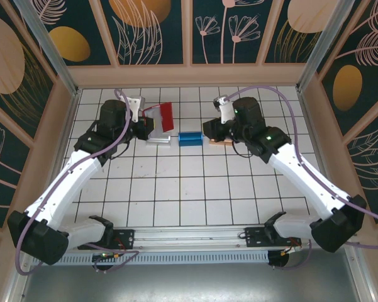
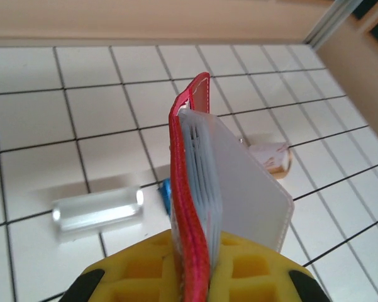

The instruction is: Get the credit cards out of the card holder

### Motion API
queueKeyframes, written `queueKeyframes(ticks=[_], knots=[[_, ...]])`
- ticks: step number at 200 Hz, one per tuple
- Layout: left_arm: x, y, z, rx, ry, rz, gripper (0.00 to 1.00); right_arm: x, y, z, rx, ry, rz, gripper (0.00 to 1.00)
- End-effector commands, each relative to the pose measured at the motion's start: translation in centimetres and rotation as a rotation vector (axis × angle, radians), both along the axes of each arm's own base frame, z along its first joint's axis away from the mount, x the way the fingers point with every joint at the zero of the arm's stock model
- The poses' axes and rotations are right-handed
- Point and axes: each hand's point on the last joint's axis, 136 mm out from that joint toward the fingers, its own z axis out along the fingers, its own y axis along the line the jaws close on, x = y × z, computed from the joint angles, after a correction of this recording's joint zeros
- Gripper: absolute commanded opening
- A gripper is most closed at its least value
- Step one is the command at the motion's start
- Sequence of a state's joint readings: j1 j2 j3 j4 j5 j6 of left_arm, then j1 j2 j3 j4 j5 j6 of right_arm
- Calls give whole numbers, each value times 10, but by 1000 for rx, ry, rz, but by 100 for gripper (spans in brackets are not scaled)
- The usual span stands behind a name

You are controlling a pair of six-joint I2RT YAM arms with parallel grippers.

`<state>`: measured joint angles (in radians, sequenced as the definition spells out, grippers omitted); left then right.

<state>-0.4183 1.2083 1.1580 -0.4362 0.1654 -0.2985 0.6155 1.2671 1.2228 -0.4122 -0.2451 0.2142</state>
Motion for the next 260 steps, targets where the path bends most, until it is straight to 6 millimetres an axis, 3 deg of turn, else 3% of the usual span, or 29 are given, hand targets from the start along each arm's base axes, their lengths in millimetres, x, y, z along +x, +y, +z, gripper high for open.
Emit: queueKeyframes(ticks=[1,41,74,105,136,181,227,260], knots=[[-8,3,-13,64,62,-9,0,4,25,4,148,167,-51,29],[-13,-30,0,-170,54,-102,0,-23,87,3,115,127,68,45],[-16,-40,2,-235,68,-139,0,-21,110,-8,33,97,47,61],[-20,-42,1,-244,74,-157,0,-12,123,-14,-68,76,12,64],[-24,-43,6,-257,69,-172,0,-1,120,-28,-170,58,-64,64],[-26,-42,8,-265,62,-174,0,0,101,-31,-202,35,-120,64],[-23,-39,10,-262,47,-151,0,-23,99,-18,-108,21,-32,63],[-24,-42,12,-280,52,-166,0,-31,100,-25,-95,29,8,64]])
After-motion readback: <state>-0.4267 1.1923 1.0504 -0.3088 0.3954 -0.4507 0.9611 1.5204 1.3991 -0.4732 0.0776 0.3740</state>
